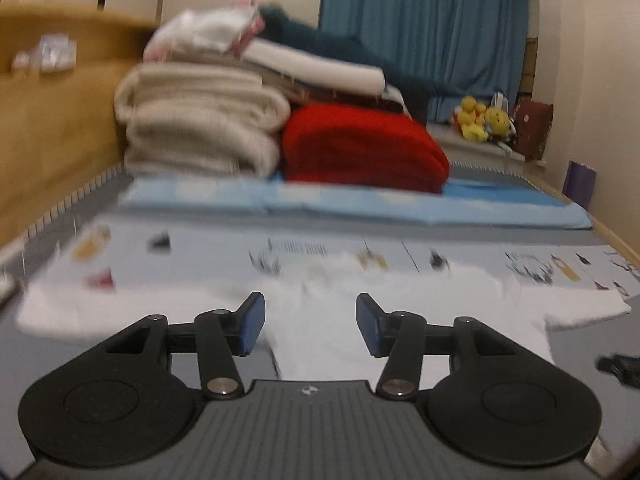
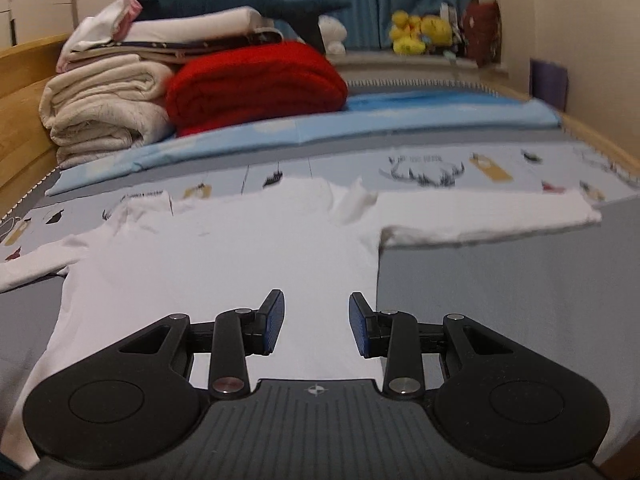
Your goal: Fold small clothes
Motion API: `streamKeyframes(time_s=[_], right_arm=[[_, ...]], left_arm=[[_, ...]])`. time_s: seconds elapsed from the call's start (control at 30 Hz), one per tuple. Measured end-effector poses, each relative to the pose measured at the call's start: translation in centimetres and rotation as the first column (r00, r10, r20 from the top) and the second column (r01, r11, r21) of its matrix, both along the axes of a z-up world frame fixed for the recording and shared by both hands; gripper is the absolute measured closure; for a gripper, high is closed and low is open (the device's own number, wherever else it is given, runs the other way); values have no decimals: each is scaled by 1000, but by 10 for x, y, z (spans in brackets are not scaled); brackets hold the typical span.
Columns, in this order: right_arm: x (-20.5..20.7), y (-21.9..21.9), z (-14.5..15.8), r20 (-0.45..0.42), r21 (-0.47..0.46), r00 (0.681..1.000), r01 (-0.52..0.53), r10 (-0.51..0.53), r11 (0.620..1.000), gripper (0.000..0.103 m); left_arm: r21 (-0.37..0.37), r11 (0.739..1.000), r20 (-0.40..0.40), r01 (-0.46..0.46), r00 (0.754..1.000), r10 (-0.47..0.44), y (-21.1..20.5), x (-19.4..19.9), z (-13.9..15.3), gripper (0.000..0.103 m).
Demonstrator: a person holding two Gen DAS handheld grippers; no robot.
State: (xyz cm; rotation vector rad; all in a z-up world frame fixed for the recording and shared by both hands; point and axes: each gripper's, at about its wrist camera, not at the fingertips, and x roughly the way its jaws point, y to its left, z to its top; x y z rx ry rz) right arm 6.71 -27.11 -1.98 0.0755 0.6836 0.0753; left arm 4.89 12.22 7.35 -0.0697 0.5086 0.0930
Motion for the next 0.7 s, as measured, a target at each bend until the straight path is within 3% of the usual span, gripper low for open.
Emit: streamKeyframes(time_s=[0.13, 0.23, 0.33, 0.47, 0.6, 0.7], right_arm=[[2, 9, -3, 38, -35, 999, -18, 20, 999, 66], [2, 15, 0, 50, -63, 999, -12, 15, 998, 66], [7, 19, 8, 50, -47, 999, 2, 1, 999, 66], [24, 29, 23, 39, -59, 999, -15, 18, 998, 66], [53, 48, 43, 45, -60, 996, -72, 75, 996, 66], [83, 69, 52, 51, -74, 990, -125, 129, 989, 66]], left_arm=[[16, 1000, 9, -19, 1000, 19, 24, 48, 15, 47], [13, 998, -22, -69, 997, 69, 56, 81, 6, 47], [32, 989, -41, -141, 989, 142, 90, 98, -21, 47], [-62, 971, -159, -231, 963, 219, 133, 115, -61, 50], [-61, 953, -195, -298, 940, 282, 161, 129, -83, 50], [-84, 924, -239, -374, 908, 345, 190, 137, -99, 50]])
